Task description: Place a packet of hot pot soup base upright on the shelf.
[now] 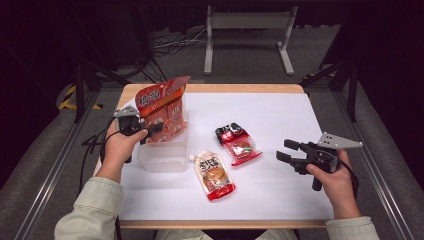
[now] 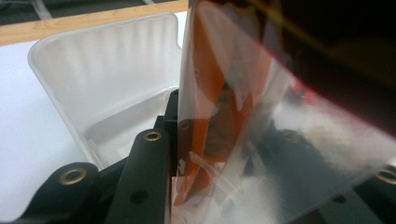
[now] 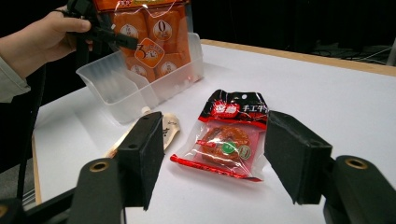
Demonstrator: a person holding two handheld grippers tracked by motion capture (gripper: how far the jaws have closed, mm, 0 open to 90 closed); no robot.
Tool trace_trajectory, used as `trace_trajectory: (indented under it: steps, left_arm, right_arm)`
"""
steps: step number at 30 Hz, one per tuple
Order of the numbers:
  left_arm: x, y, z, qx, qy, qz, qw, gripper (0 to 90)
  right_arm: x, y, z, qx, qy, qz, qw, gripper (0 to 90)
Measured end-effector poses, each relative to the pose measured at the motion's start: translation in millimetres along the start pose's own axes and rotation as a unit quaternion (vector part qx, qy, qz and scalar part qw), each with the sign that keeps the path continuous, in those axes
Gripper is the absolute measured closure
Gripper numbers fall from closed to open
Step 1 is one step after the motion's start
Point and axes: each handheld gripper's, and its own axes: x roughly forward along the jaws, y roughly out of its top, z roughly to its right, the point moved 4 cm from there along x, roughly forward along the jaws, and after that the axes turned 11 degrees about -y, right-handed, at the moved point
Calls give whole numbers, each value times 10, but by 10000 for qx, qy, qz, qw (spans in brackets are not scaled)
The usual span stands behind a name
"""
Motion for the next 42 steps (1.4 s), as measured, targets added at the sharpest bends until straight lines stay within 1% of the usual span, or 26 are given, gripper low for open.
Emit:
trace_trajectory:
  steps: [1,4,6,9,11,13,14,15,16,17,18,19,20,22,23,24,26,28,31,34,35,36,37,38,41,42]
  left_arm:
    - [-5,-8,-8,59,44,23,10000,701]
    - [-15,-33,-31,-68,-24,163,9998,700]
    - [-12,-21,-52,24,40,167,9999,699]
    - [-5,-4,-49,-47,-6,230,9997,694]
    - [-3,6,-45,-12,80,343,9994,667]
    - [-17,21,-30,-2,193,373,9991,595]
    - [-17,21,-30,-2,193,373,9991,514]
    - [-23,26,-21,8,318,344,9989,404]
    - [-31,30,-13,22,430,342,9985,404]
    - [-69,41,2,81,572,414,9975,274]
    - [-100,47,16,119,667,480,9965,235]
    - [-100,47,16,119,667,480,9965,194]
    - [-136,55,31,188,760,545,9954,194]
    - [-216,70,75,291,893,705,9931,115]
    - [-309,78,135,322,956,879,9910,101]
    - [-309,78,135,322,956,879,9910,92]
    - [-385,80,192,388,998,1022,9890,81]
    - [-453,73,265,440,1004,1105,9878,75]
    - [-544,42,386,493,978,1121,9876,75]
    - [-618,-66,475,492,1047,852,9896,80]
    - [-647,-136,524,446,945,924,9902,79]
    - [-647,-136,524,446,945,924,9902,80]
    - [-665,-212,581,445,806,910,9916,79]
    - [-665,-212,581,445,806,910,9916,80]
    - [-693,-276,651,626,661,898,9918,81]
    - [-714,-312,675,624,530,900,9926,81]
  right_arm:
    - [0,0,0,0,0,0,10000,386]
    - [-19,8,-3,-2,-3,19,10000,386]
    - [-23,4,11,8,-22,28,10000,386]
    - [-9,-8,14,-7,-28,-18,10000,387]
    - [3,-7,1,-18,-11,-31,10000,387]
    - [8,-1,1,-21,-6,-13,10000,387]
    - [8,-1,1,-21,-6,-13,10000,387]
    - [13,-1,5,-7,-24,-21,10000,387]
    - [13,-1,5,-7,-24,-21,10000,387]
    - [23,-4,4,-14,-16,-41,10000,382]
    - [27,-5,3,-17,-15,-40,10000,382]
    - [30,-6,-2,-9,-5,-44,10000,380]
    - [30,-6,-2,-9,-5,-44,10000,380]
    - [38,-12,-1,-32,-20,-61,10000,375]
    - [38,-14,-2,-19,-30,-69,10000,372]
    - [38,-14,-2,-19,-30,-69,10000,372]
    - [35,-13,0,-35,-53,-57,10000,356]
    - [27,-10,9,-69,-102,-24,9999,349]
    - [23,-11,12,-69,-116,-21,9999,349]
    - [14,-27,19,-123,-158,-69,9998,342]
    - [15,-26,21,-128,-169,-62,9998,338]
    - [18,-24,23,-116,-178,-66,9998,330]
    - [23,-23,23,-97,-190,-79,9997,309]
    - [23,-23,23,-97,-190,-79,9997,309]
    - [51,-44,23,-168,-329,-227,9991,251]
    - [56,-51,22,-163,-369,-317,9987,262]
